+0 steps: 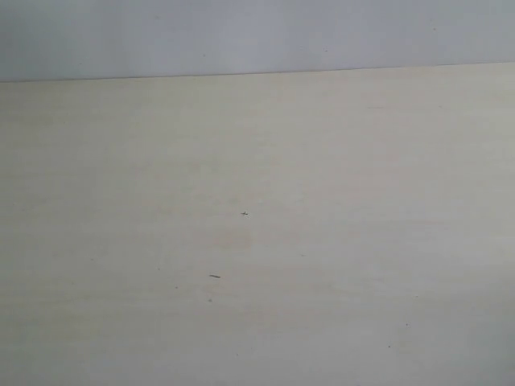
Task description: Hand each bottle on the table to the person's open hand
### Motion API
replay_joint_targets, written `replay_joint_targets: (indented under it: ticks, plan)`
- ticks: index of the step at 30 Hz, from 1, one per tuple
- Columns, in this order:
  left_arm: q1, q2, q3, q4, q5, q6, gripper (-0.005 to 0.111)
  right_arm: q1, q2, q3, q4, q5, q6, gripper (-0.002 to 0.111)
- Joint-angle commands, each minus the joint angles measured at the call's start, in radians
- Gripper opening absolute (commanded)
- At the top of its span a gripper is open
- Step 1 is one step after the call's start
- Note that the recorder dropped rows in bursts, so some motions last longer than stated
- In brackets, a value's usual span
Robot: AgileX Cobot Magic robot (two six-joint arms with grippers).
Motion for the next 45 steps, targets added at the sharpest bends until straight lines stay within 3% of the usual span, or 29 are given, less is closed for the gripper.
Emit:
replay_joint_targets:
  ticks: [1,6,35,43,45]
  plan:
    - [0.004,-0.005,0.071,0.007,-0.011,0.003,0.001,0.0,-0.005,0.004,-0.007,-0.004,-0.001,0.0]
    - [0.004,-0.005,0.085,0.01,0.054,0.006,0.001,0.0,-0.005,0.004,-0.007,-0.004,-0.001,0.0]
    - [0.004,-0.005,0.085,0.01,0.054,0.006,0.001,0.0,-0.005,0.004,-0.007,-0.004,-0.001,0.0]
    - [0.004,-0.005,0.085,0.01,0.054,0.006,0.001,0.0,-0.005,0.019,-0.206,-0.222,-0.089,0.0]
    - [0.004,-0.005,0.085,0.01,0.054,0.006,0.001,-0.041,-0.005,0.042,-0.201,-0.311,-0.08,0.0]
